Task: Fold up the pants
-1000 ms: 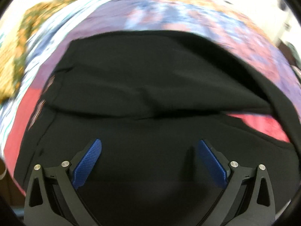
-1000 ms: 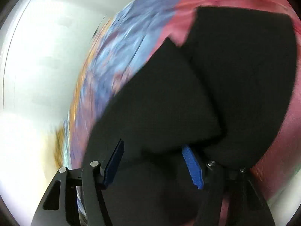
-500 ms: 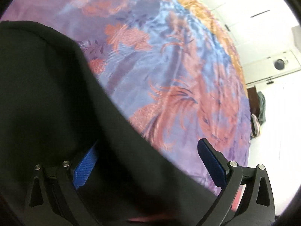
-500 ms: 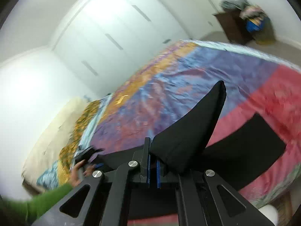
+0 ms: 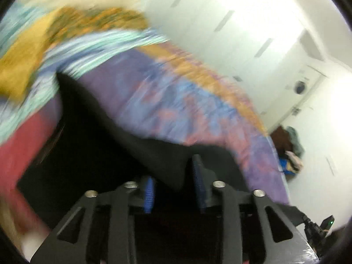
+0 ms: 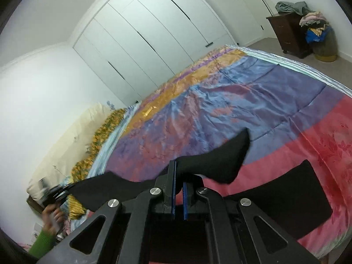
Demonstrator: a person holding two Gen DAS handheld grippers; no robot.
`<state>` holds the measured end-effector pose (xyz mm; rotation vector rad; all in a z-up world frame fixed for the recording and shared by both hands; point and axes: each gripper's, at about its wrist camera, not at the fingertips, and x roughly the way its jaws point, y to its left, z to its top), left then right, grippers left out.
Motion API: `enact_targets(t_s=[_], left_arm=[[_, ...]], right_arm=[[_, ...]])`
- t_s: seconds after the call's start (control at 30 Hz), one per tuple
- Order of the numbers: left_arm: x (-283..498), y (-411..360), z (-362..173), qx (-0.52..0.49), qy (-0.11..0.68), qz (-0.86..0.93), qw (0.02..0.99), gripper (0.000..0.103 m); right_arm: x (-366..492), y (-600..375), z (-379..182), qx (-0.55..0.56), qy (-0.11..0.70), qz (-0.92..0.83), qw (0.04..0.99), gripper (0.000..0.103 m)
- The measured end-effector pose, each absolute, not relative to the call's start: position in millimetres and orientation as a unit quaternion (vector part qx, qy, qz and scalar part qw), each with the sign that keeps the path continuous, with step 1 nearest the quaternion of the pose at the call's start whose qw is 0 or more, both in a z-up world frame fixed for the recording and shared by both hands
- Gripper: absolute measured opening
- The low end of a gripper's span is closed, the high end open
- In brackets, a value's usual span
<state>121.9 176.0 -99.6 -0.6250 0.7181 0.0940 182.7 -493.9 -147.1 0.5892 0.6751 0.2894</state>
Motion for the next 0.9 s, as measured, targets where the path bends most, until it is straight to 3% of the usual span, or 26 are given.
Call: enact_targets(t_s=[0.07, 0.13, 0.2, 0.33, 0.53, 0.7, 0.9], left_arm=[[101, 160, -161, -0.326, 0.414, 0.046, 0.848, 0.034], [92, 145, -207, -0.321, 0.467, 0.049, 0.823, 0.012], [86, 142, -223, -0.332, 0.476, 0.051, 0.813, 0.012], [85, 139, -212, -0.333, 0.465, 0.037, 0.82, 0.012], [71, 133, -194, -0.332, 0.447, 0.017, 0.831, 0.005], [73, 127, -212, -0.309, 0.478, 0.009, 0.822, 0.004], [64, 138, -186, -0.317, 0.445, 0.002, 0.837, 0.004]], right_arm=[[179, -505, -176, 0.282, 0.364, 0.107, 0.881, 0.005], [169, -523, -213, 0.283, 0.409, 0.06, 0.866, 0.005], [160, -537, -240, 0.284, 0.439, 0.024, 0.852, 0.005], [149, -552, -259, 0.294, 0.453, -0.001, 0.842, 0.005], [154, -552, -235, 0.255, 0.434, 0.006, 0.864, 0.005], [161, -571, -269, 0.28, 0.494, -0.02, 0.823, 0.005], [150, -573, -242, 0.29, 0.454, -0.016, 0.842, 0.005]])
